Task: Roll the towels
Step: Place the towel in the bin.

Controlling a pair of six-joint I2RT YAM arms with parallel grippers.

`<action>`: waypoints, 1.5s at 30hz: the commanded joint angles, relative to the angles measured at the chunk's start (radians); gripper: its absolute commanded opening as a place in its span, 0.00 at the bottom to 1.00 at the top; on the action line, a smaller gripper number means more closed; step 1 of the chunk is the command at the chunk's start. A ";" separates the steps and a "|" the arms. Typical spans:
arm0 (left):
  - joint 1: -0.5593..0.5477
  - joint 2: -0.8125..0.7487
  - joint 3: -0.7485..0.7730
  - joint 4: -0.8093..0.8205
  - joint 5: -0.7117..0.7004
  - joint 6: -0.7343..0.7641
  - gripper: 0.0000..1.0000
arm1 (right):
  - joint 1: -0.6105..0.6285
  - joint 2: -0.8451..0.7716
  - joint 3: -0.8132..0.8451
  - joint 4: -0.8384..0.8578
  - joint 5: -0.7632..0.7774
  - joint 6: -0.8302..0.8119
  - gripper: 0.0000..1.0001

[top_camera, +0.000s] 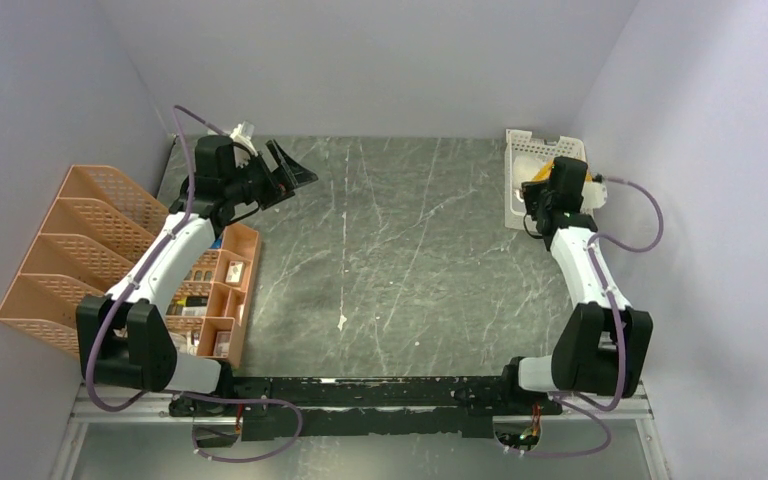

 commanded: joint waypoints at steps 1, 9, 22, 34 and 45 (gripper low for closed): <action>0.011 -0.032 -0.008 -0.007 0.061 0.020 1.00 | -0.037 0.058 0.006 -0.061 0.055 0.433 0.00; 0.011 -0.036 -0.038 0.039 0.109 -0.006 1.00 | -0.086 0.308 0.229 -0.197 0.098 0.549 0.00; 0.011 -0.035 -0.016 -0.012 0.099 0.027 0.99 | -0.134 0.733 0.557 -0.203 0.050 0.417 0.00; 0.011 -0.019 -0.002 -0.032 0.078 0.044 1.00 | -0.135 0.949 0.856 -0.321 0.028 0.271 1.00; 0.011 0.016 0.014 -0.012 0.083 0.024 0.99 | -0.130 0.870 1.027 -0.723 0.046 0.357 1.00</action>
